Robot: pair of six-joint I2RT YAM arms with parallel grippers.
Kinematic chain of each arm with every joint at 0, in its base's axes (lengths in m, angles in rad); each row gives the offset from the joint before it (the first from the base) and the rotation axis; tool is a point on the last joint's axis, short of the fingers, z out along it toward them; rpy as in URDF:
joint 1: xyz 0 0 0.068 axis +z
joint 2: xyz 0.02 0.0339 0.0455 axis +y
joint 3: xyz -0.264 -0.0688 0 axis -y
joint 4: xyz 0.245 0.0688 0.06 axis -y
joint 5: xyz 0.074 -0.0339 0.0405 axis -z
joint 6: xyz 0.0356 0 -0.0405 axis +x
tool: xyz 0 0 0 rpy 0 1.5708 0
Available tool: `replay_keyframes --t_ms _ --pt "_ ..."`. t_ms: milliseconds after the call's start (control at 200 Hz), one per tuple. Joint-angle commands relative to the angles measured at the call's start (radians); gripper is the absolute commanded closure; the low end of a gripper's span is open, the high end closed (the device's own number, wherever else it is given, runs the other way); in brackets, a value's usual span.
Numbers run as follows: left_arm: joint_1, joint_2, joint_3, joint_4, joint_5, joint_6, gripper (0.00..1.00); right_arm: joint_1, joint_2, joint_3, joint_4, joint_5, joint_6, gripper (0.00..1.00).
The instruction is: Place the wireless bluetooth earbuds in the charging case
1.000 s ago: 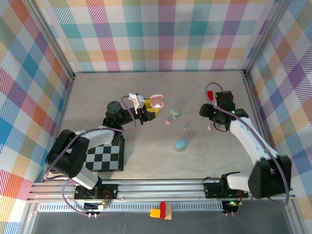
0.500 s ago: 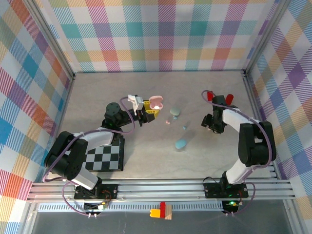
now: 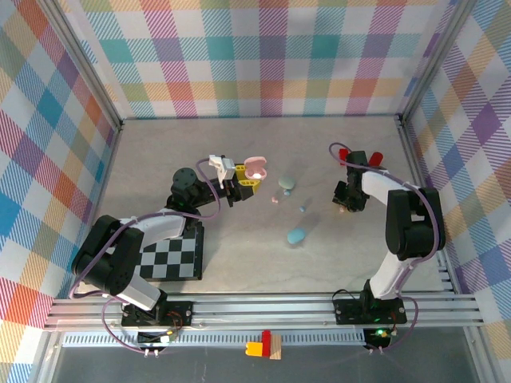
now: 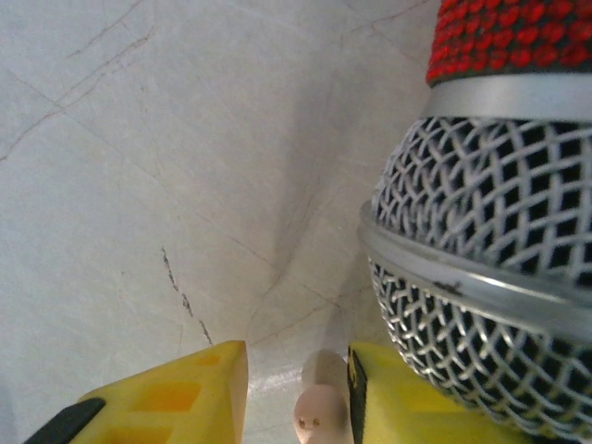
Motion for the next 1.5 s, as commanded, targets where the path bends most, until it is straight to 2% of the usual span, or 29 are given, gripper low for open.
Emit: replay_keyframes --t_ms 0,210,455,885,1060,1160,1495 --pt "0.012 -0.017 0.006 0.038 0.027 -0.006 0.61 -0.004 0.02 0.033 -0.033 -0.005 -0.012 0.69" --pt "0.014 -0.004 0.006 0.048 0.032 -0.008 0.61 0.001 0.019 0.034 -0.064 -0.065 -0.019 0.7" --pt "0.02 0.008 0.005 0.07 0.035 -0.018 0.61 0.027 -0.03 0.011 -0.093 -0.06 -0.011 0.65" --pt "0.035 0.054 -0.007 0.189 0.047 -0.09 0.61 0.072 -0.049 0.012 -0.102 -0.083 0.001 0.65" --pt "0.042 0.033 -0.021 0.187 0.044 -0.087 0.61 0.061 -0.114 -0.015 -0.091 -0.033 -0.044 0.6" --pt "0.043 0.028 -0.022 0.183 0.045 -0.085 0.61 0.041 -0.093 -0.013 -0.083 -0.053 -0.076 0.56" --pt "0.043 0.01 -0.023 0.158 0.047 -0.081 0.61 0.01 -0.001 0.014 -0.041 -0.163 -0.111 0.53"
